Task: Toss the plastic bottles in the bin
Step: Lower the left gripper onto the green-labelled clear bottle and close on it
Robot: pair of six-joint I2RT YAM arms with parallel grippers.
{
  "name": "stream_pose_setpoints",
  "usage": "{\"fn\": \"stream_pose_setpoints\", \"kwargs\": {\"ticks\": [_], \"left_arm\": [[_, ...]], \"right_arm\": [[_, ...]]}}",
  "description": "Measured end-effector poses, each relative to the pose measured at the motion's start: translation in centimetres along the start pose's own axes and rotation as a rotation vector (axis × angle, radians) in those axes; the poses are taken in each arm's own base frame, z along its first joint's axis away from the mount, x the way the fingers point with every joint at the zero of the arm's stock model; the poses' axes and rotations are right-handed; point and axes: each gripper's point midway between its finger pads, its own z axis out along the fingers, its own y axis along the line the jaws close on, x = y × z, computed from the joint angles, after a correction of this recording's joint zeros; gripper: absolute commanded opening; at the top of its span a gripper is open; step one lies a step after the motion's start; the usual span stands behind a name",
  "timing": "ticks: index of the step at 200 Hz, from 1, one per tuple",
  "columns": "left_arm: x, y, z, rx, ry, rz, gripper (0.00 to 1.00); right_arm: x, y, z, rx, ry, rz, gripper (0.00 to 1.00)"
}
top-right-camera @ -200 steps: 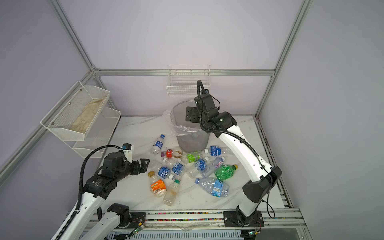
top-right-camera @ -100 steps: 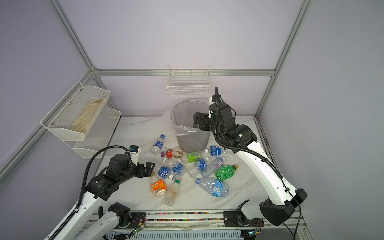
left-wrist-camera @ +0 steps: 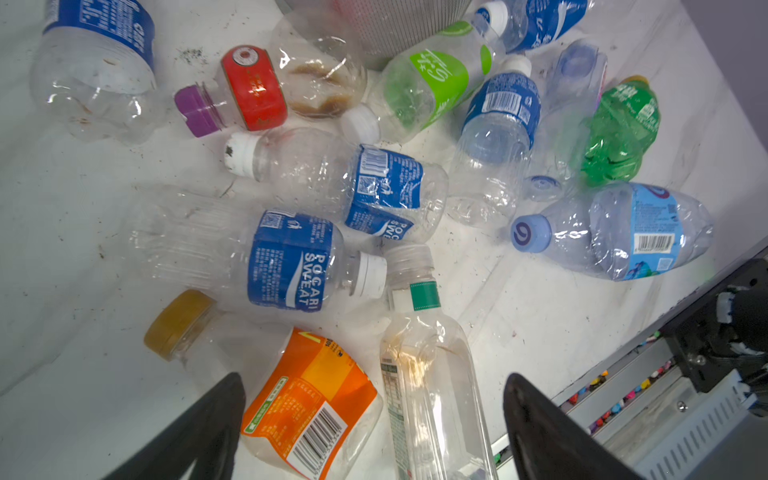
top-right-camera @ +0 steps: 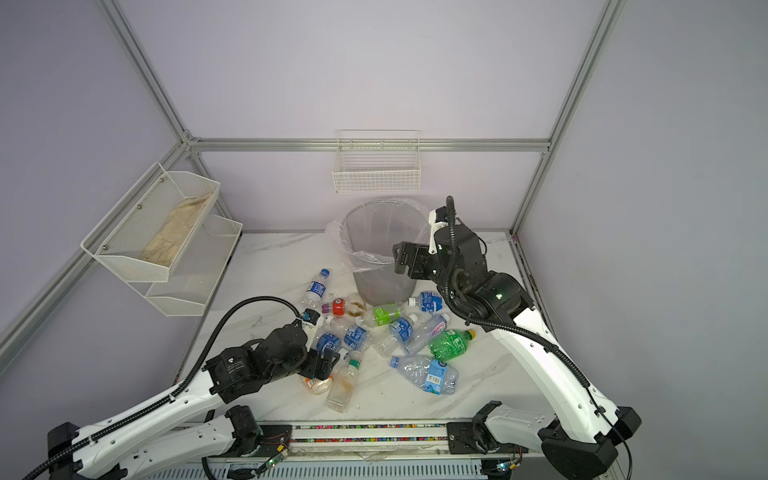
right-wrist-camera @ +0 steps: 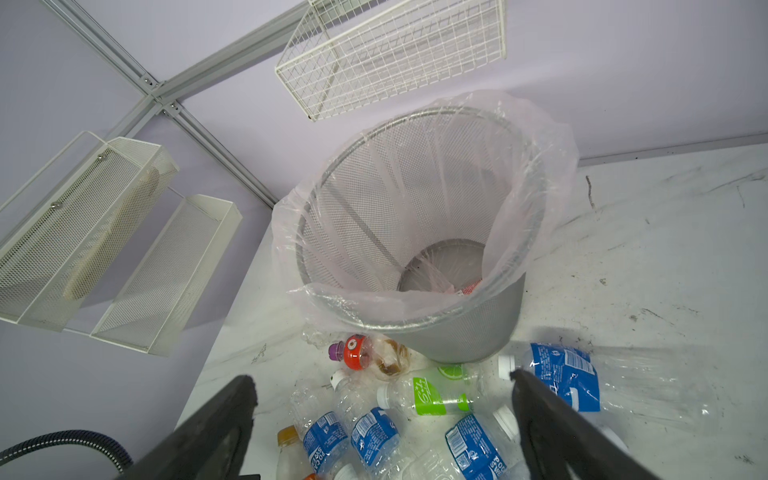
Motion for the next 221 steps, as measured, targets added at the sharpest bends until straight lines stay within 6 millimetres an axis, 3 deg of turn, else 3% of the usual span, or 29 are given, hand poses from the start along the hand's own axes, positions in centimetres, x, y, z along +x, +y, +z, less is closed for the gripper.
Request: {"fn": "stream_pose_setpoints", "kwargs": {"ticks": [76,106,156,221], "left_arm": [[3.4,-5.0,3.2,-0.106,0.125,0.182,0.95],[4.5,-4.9,3.9,-0.14,0.161,0.194,0.95],[4.7,-4.8,4.0,-0.15,0.165,0.158,0.96],[5.5,-5.0,4.4,-0.164,0.187,0.153,0.95]], "right_arm": [[2.3,-1.0,-1.2,-0.017,0.032,0.024,0.98],[3.0,-1.4,-1.1,-0.01,0.047,0.036,0.97],[4.0,-2.0,-2.0,-0.017,0.05,0.065,0.98],[5.0,-2.5,-1.5,-0.003,0.072,0.075,0.98]]}}
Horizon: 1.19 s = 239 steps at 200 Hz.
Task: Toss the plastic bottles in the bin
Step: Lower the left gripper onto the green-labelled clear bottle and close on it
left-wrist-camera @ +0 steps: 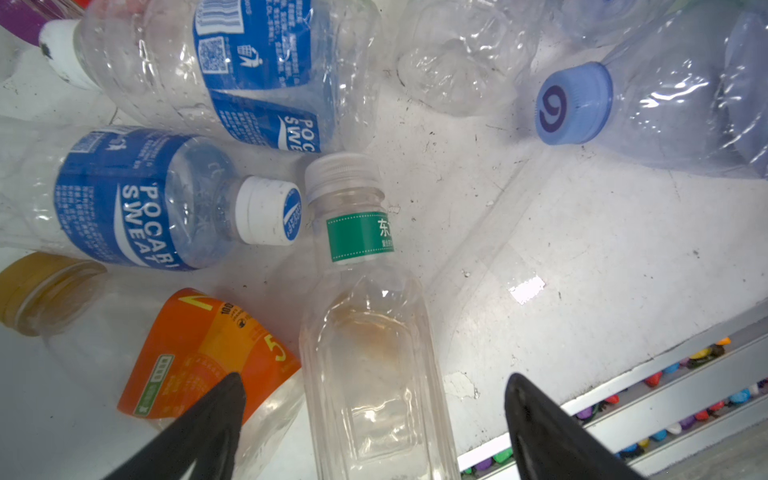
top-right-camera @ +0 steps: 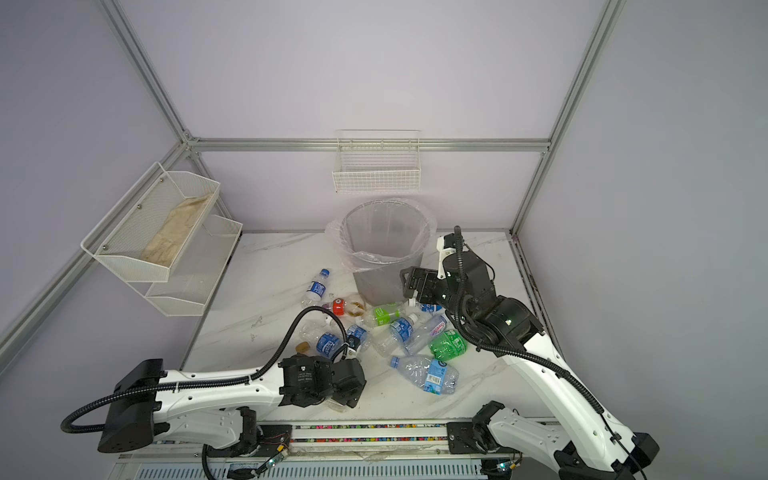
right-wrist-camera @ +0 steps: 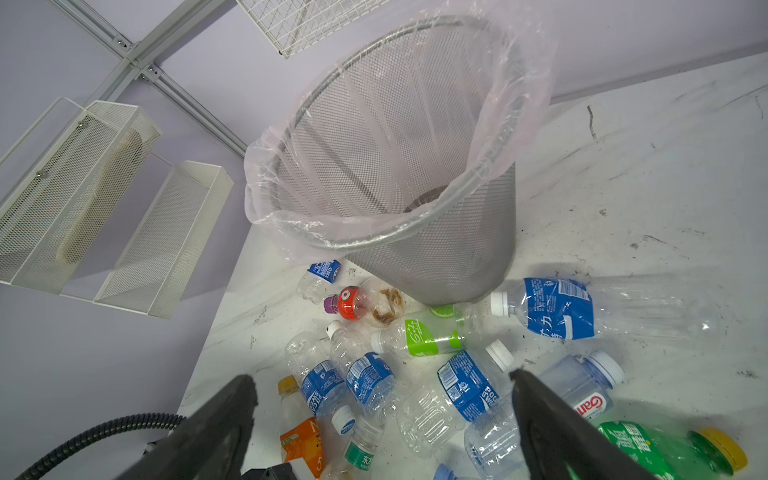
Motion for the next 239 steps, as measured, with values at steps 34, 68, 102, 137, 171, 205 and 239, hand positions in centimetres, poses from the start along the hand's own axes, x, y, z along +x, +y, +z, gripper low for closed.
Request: {"fn": "stream_pose_setpoints", "kwargs": {"ticks": [34,68,102,137,171,205,239], "left_arm": [[0.2,0.0,0.3,-0.009,0.009,-0.009,0.94],[0.5,-0.1,0.9,-0.021,0.027,-0.011,0.92],[0.9,-0.1,1.3,-0.031,0.044,-0.006,0.9],[1.0,-0.1,1.5,-0.036,0.052,-0.026,0.85],[1.4,-0.2,2.1,-0.048,0.07,-0.026,0.81],[2.3,-0.5,3.5,-0.064,0.113,-0.012,0.77],[2.3,-1.1,4.1,-0.056,0.112,-0.023,0.57]], "right_arm": [[0.9,-0.5,0.5,0.009,0.021,0.006,0.98],[1.5,-0.9,0.6,0.014,0.033,0.015,0.98],[2.0,-1.2,0.0,0.006,0.03,0.024,0.97],[2.7,-1.6,0.1,0.011,0.042,0.033,0.98],[2.8,-1.6,0.2,0.009,0.044,0.04,0.98],[2.8,-1.4,0.3,0.0,0.045,0.045,0.98],[2.9,-1.5,0.4,-0.001,0.048,0.056,0.98]]}}
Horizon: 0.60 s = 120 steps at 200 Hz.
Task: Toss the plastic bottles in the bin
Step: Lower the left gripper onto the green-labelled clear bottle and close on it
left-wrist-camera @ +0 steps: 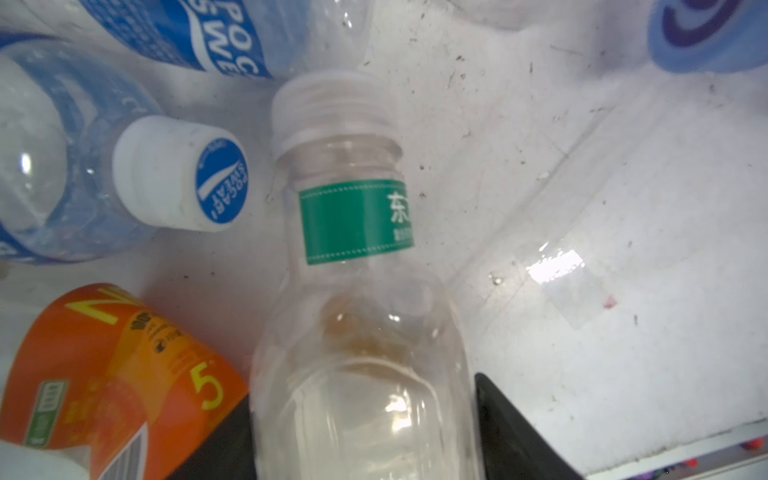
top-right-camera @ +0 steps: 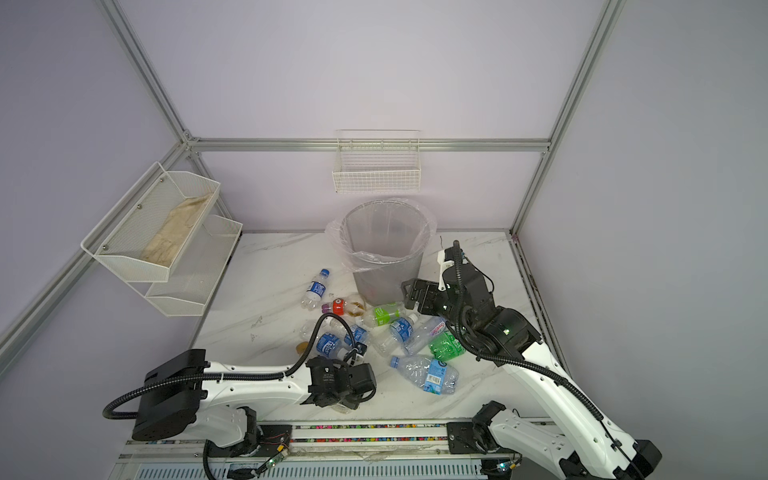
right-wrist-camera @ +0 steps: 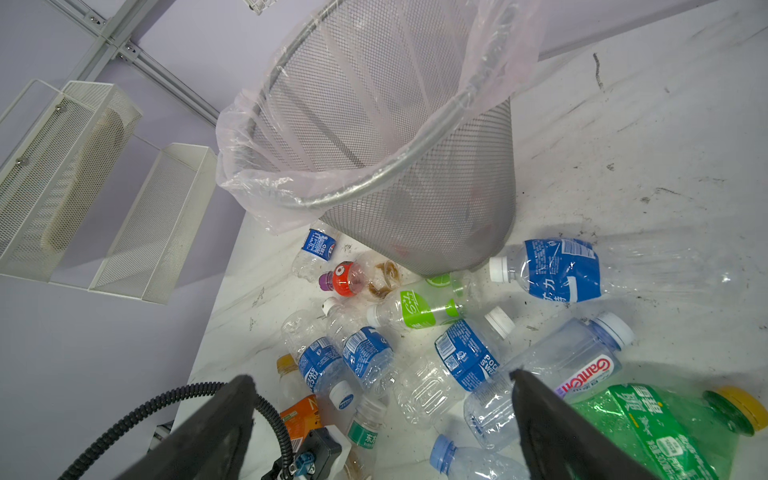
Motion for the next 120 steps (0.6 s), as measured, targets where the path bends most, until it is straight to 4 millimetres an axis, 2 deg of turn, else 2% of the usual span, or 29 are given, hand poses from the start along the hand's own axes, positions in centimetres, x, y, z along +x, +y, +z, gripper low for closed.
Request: {"fn": "stream_pose_setpoints", "kwargs": {"ticks": [40,81,120], "left_arm": [[-0.11,-0.12,0.16,-0.003,-0.008,-0.001,0.44],[-0.23,-0.19,0.11,0.0,-0.014,-0.005,0.41],[-0.81,-0.95,-0.29,0.042,-0.035,-0.021,0.4]], "right_arm": [[-0.07,0.07,-0.22,-0.006,-0.004,0.013,0.98],[-0.18,0.4,-0.62,-0.026,-0.009,0.032,0.98],[0.24,0.44,0.23,-0.021,0.018,0.044,0.98]]}}
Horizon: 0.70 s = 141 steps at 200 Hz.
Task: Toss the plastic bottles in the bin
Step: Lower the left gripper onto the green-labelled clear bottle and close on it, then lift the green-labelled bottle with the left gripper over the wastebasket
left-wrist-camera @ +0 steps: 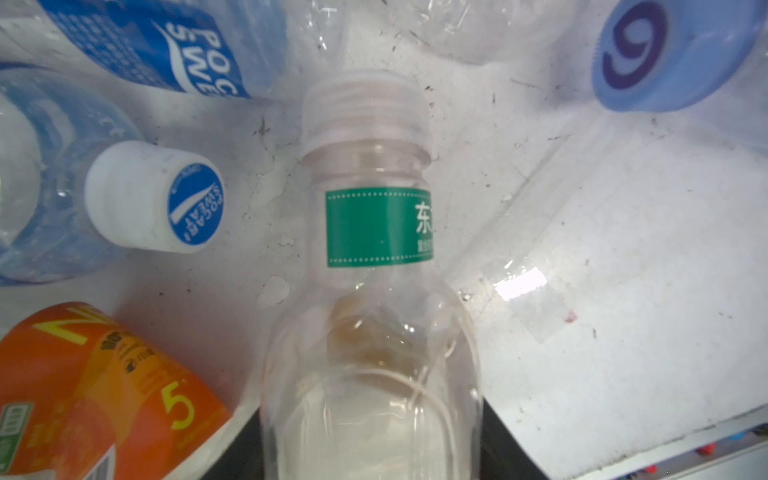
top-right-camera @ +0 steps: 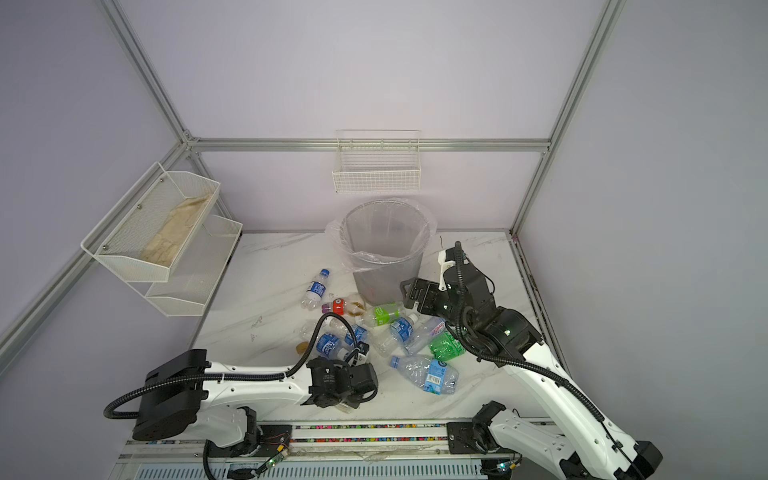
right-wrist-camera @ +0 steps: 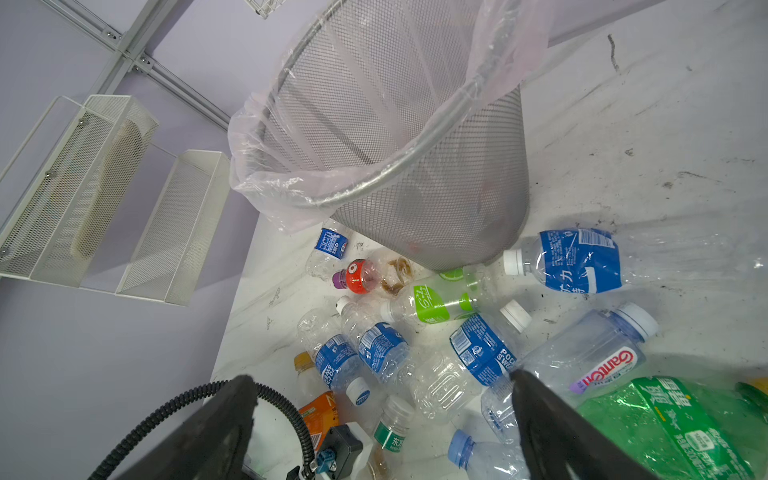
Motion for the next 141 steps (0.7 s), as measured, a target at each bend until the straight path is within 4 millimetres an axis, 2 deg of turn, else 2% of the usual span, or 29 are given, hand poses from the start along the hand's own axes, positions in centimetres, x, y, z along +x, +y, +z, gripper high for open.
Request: {"fn": "stream_pose_setpoints", "kwargs": {"ticks": [41,63,104,141], "left_arm": [[-0.6,-0.3,-0.7,0.029,-0.027,-0.014,0.4],[-0.9,-0.4,-1.1,0.041,-0.038,-0.02,0.39],[-2.2,-0.5,-3.2,0.096,-0.098,-0.052,0.39],[-2.3,-0.4,-3.7,0.104,-0.106,-0.054,0.39]], "right_arm": [[0.4,0.0,1.2,0.013,0.029,0.011,0.97],[0.1,0.2,1.0,0.007,0.024,0.019,0.98],[-0.1,0.4,0.9,0.002,0.019,0.03,0.98],[0.1,0.5,0.6,-0.01,0.021,0.044,0.98]]}}
